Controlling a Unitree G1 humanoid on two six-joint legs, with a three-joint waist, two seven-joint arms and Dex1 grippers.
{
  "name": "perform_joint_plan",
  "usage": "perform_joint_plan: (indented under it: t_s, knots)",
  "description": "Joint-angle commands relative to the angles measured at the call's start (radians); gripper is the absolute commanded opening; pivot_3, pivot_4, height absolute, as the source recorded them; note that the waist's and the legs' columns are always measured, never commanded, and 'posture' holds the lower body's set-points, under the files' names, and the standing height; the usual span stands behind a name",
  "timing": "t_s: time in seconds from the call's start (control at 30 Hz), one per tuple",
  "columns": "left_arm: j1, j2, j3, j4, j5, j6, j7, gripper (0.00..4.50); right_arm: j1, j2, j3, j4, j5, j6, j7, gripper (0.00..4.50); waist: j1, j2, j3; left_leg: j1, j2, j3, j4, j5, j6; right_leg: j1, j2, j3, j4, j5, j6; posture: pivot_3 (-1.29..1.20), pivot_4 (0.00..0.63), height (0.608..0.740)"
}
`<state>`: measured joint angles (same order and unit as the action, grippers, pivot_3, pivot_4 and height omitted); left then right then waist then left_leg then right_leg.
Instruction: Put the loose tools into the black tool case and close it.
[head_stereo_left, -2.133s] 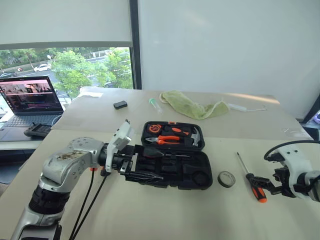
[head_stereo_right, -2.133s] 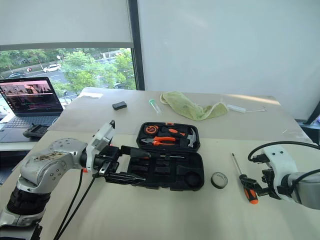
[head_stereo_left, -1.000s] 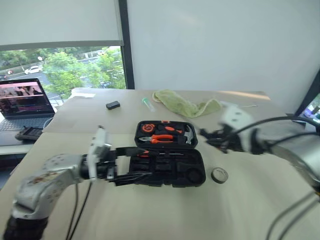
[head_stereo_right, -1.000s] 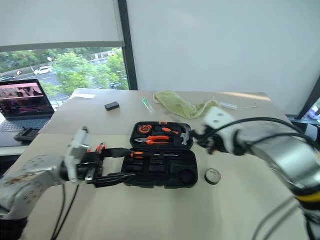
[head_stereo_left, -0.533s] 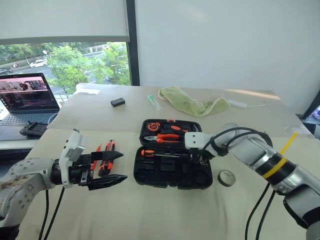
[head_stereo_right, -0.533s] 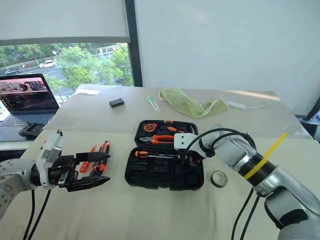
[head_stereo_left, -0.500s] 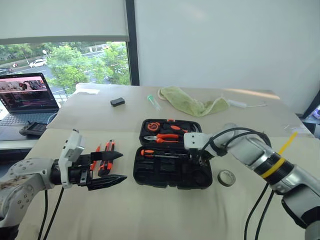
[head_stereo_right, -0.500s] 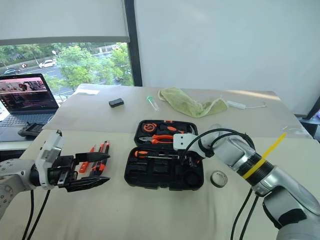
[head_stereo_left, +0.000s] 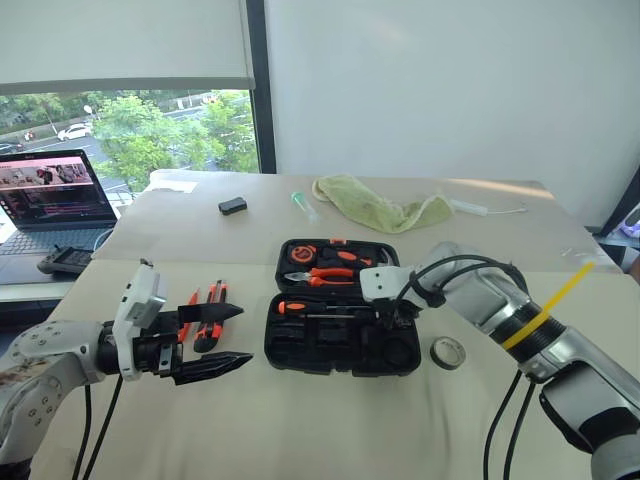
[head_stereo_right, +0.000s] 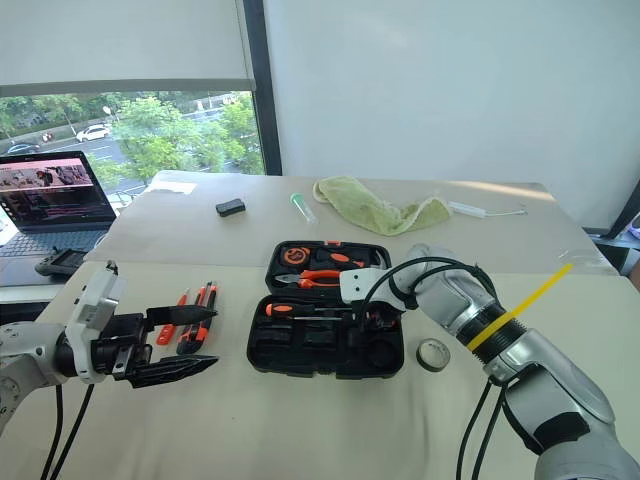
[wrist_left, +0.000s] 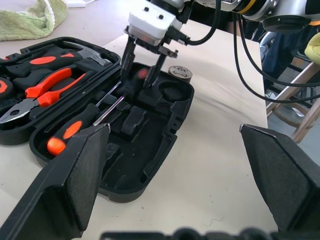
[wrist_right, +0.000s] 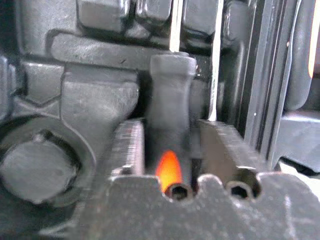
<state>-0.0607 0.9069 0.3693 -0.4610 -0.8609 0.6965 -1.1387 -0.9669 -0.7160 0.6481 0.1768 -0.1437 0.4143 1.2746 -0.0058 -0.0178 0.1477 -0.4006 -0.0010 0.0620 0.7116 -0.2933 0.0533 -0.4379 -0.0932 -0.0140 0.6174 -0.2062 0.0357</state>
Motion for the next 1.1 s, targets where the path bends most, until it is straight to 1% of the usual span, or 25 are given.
perform_joint_plan:
  t_s: [0.03,0.17,0.23,0.27,0.37,0.47,0.5,0.53,0.6,0.63,0.77,0.8,0.87,1.0,1.1]
  knots:
    - [0.004,0.009,0.006,-0.02,0.004,-0.027,-0.001,4.5,0.004,-0.015,-0.1,-0.131,0.075,0.085,0.066,2.82,-0.002,0.0,0.0,0.0,0.0,0.0,0.0,0.0,0.0,0.0,0.0,0.0,0.0,0.0,0.0,0.0,0.15,0.74]
    - [-0.007,0.006,-0.008,-0.008,0.012,-0.032,-0.003,4.5,0.021,-0.016,-0.217,-0.247,0.17,0.227,0.07,2.82,-0.004,0.0,0.0,-0.002,0.0,0.0,0.0,0.0,0.0,-0.002,0.0,0.0,0.006,0.0,0.0,0.0,0.15,0.74]
    - [-0.011,0.005,-0.012,-0.002,0.013,-0.035,-0.003,4.5,0.04,-0.005,-0.279,-0.292,0.215,0.3,0.036,2.31,-0.004,0.0,0.0,-0.001,0.0,0.0,0.0,0.0,0.0,-0.002,0.0,0.0,0.006,0.0,0.0,0.0,0.15,0.74]
    - [-0.013,0.001,-0.015,0.001,0.015,-0.037,0.002,4.5,0.069,0.01,-0.333,-0.333,0.248,0.361,-0.002,2.08,-0.004,0.0,0.0,-0.001,0.0,0.0,0.0,0.0,0.0,-0.001,0.0,0.0,0.006,0.0,0.0,0.0,0.15,0.74]
    - [-0.015,-0.018,-0.019,0.008,0.02,-0.043,0.026,4.5,0.192,0.084,-0.463,-0.449,0.285,0.449,-0.165,1.06,0.0,0.0,0.0,0.0,0.0,-0.001,0.0,0.0,0.0,0.0,-0.001,0.0,0.007,0.0,0.0,0.0,0.15,0.74]
    - [-0.015,-0.045,-0.018,0.015,0.024,-0.048,0.065,4.5,0.374,0.239,-0.579,-0.571,0.278,0.525,-0.397,0.05,0.004,-0.001,0.0,0.001,0.0,-0.001,0.0,0.0,0.0,0.001,-0.001,0.0,0.008,0.0,-0.001,0.0,0.15,0.74]
    - [-0.014,-0.049,-0.017,0.017,0.025,-0.048,0.07,4.5,0.405,0.271,-0.596,-0.594,0.279,0.537,-0.442,0.05,0.005,0.0,0.0,0.001,0.0,-0.001,0.0,0.0,0.0,0.0,-0.001,0.0,0.009,0.0,-0.001,0.0,0.15,0.74]
    - [-0.007,-0.051,-0.018,0.016,0.031,-0.053,0.07,4.5,0.461,0.297,-0.589,-0.618,0.257,0.494,-0.493,0.05,0.005,0.0,0.0,0.0,0.0,0.0,0.0,0.0,-0.001,-0.001,-0.001,0.001,0.009,0.0,-0.001,0.0,0.15,0.74]
    - [0.0,-0.056,-0.019,0.015,0.034,-0.056,0.075,4.5,0.554,0.38,-0.597,-0.65,0.248,0.469,-0.597,0.05,0.004,0.0,0.0,0.0,-0.001,0.0,0.0,0.001,-0.002,-0.002,-0.001,0.001,0.01,0.0,-0.001,0.0,0.15,0.74]
    - [0.003,-0.056,-0.02,0.013,0.035,-0.058,0.075,4.5,0.595,0.403,-0.577,-0.648,0.217,0.421,-0.656,0.05,0.003,0.0,0.0,0.001,-0.001,0.0,0.0,0.001,-0.002,-0.001,-0.001,0.001,0.01,0.0,-0.001,0.0,0.15,0.74]
    - [0.005,-0.051,-0.024,0.005,0.028,-0.056,0.074,4.5,0.66,0.496,-0.539,-0.571,0.152,0.294,-0.82,0.05,-0.004,0.0,0.0,0.003,-0.001,0.0,0.0,0.002,-0.004,-0.001,0.0,0.002,0.009,-0.001,-0.002,0.0,0.15,0.74]
    - [0.003,-0.049,-0.026,0.004,0.028,-0.055,0.071,4.5,0.666,0.513,-0.533,-0.547,0.151,0.291,-0.839,0.05,-0.006,0.0,0.0,0.003,-0.001,0.0,0.0,0.003,-0.004,-0.001,0.0,0.002,0.009,-0.001,-0.002,0.0,0.15,0.74]
    - [-0.004,-0.044,-0.027,0.01,0.027,-0.055,0.067,4.5,0.668,0.514,-0.496,-0.508,0.135,0.275,-0.849,0.05,-0.008,0.0,0.0,0.004,0.0,0.0,0.0,0.003,-0.005,-0.001,0.001,0.002,0.01,0.0,-0.003,0.0,0.15,0.74]
    - [-0.015,-0.041,-0.028,0.016,0.033,-0.059,0.065,4.5,0.664,0.46,-0.377,-0.411,0.092,0.293,-0.812,0.05,-0.009,0.0,0.0,0.009,0.0,0.0,-0.001,0.004,-0.005,0.002,0.002,0.002,0.012,-0.002,-0.006,0.0,0.15,0.74]
    - [-0.013,-0.043,-0.028,0.016,0.035,-0.06,0.065,4.5,0.655,0.409,-0.298,-0.373,0.072,0.309,-0.763,0.05,-0.011,-0.001,-0.001,0.017,0.001,0.0,-0.003,0.0,0.001,0.01,0.003,0.002,0.011,-0.003,-0.007,0.0,0.15,0.74]
